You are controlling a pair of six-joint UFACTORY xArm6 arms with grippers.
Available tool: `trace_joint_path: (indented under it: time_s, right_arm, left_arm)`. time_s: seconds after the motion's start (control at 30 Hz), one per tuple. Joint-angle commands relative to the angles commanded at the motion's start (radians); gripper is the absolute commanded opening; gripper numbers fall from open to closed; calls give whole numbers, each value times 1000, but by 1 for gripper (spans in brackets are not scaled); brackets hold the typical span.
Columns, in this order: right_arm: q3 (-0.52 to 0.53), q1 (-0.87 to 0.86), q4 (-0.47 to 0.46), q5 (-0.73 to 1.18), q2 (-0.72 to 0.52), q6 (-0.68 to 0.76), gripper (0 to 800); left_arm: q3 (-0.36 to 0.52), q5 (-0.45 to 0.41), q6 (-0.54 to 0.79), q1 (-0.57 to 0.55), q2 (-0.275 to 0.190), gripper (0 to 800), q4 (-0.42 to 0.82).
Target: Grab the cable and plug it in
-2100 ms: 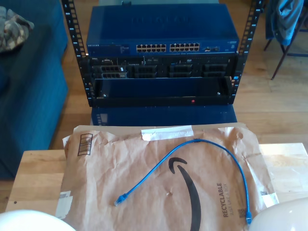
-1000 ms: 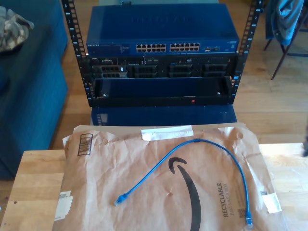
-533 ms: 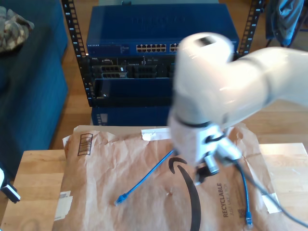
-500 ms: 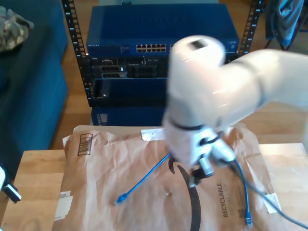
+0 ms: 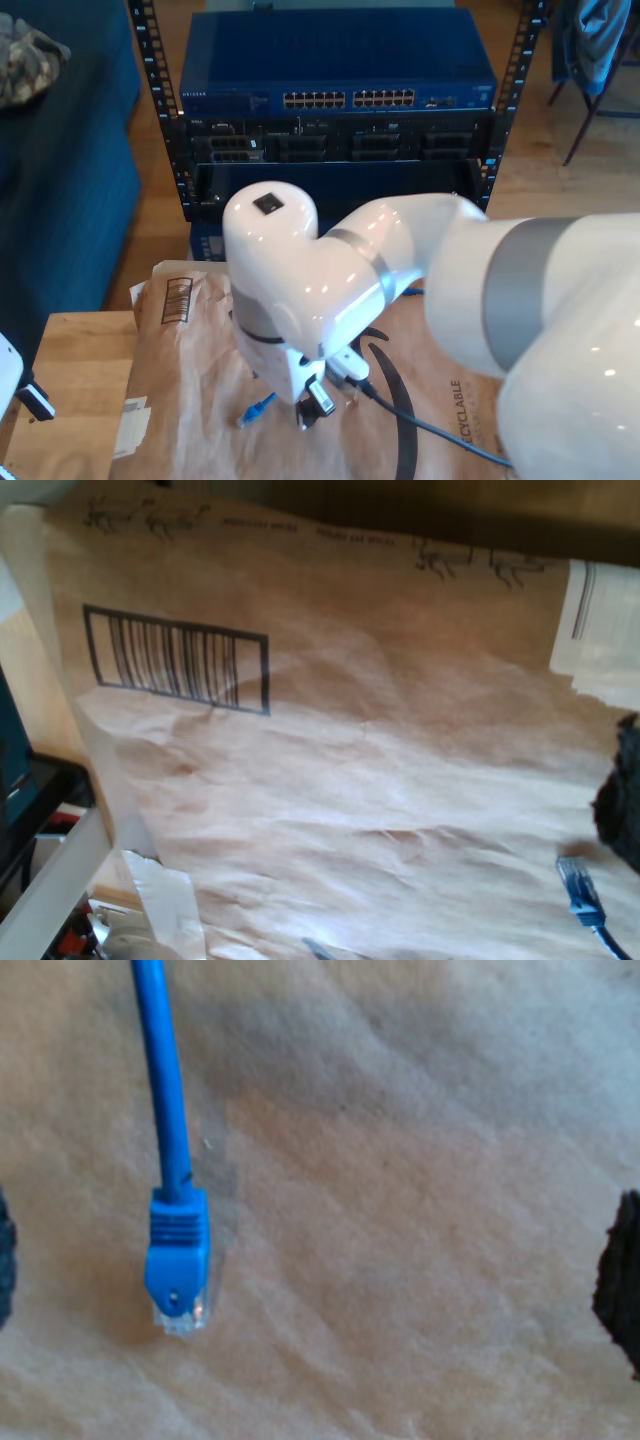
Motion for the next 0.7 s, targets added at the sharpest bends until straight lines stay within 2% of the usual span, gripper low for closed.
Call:
trace_joint_path:
  time_s: [0.7]
  right_arm:
    - [0,2,-2,-61,37,35,793]
  left_arm:
    - [11,-11,0,-2,8,800,0]
